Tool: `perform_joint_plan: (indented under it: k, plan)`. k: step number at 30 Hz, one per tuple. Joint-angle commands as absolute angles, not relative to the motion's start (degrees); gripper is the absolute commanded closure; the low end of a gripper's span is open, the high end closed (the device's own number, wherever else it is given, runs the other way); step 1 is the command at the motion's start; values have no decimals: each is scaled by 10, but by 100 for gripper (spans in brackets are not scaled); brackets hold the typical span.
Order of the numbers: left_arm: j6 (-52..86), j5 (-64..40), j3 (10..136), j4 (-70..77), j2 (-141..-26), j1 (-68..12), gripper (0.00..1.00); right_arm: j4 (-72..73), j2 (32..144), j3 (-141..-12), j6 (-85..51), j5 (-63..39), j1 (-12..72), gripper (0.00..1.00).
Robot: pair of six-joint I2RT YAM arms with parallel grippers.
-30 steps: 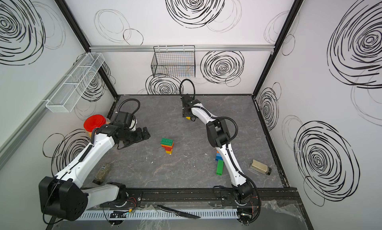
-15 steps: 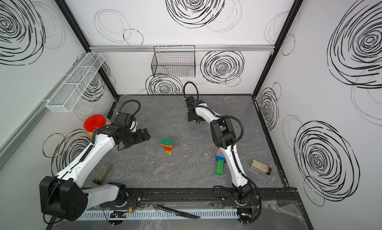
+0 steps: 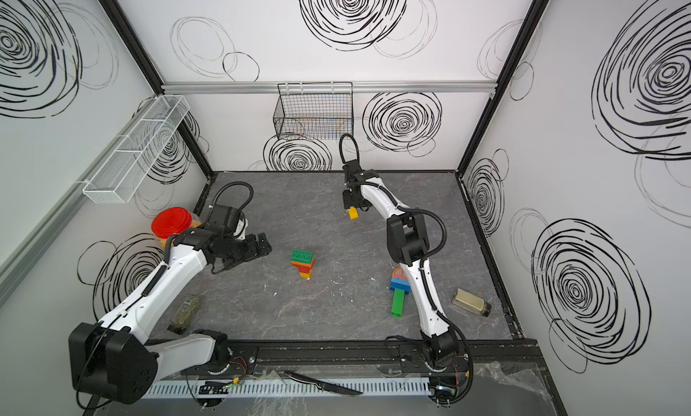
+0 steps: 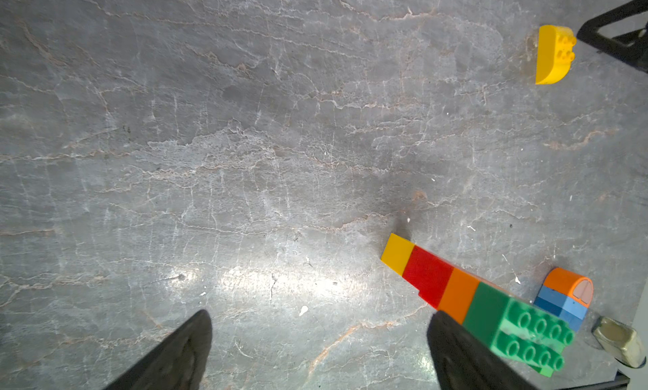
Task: Assemble an ice cream with lego
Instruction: Adjust the lego brick at the center of the board, then pick up the lego brick from the center of the board.
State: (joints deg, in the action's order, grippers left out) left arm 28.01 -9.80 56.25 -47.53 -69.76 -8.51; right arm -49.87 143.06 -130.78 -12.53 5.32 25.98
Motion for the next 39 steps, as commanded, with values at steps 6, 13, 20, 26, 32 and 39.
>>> perform_joint_plan:
  k: [6, 13, 20, 26, 32, 39]
  plan:
    - [275, -89, 559, -477, -693, -80, 1, -520, 1459, -1322, -111, 23, 263, 37]
    - [275, -87, 556, -478, -692, -80, 1, -509, 1459, -1322, -103, 18, 266, 41]
    - [275, -86, 555, -479, -692, -80, 1, -500, 1459, -1322, -91, 24, 275, 48]
    - [273, -87, 555, -480, -691, -80, 1, -496, 1459, -1324, -87, 34, 278, 49]
    - [273, -86, 554, -482, -690, -80, 1, -495, 1459, -1323, -86, 43, 280, 52]
    - [273, -87, 553, -482, -690, -80, 1, -493, 1463, -1323, -85, 54, 285, 65]
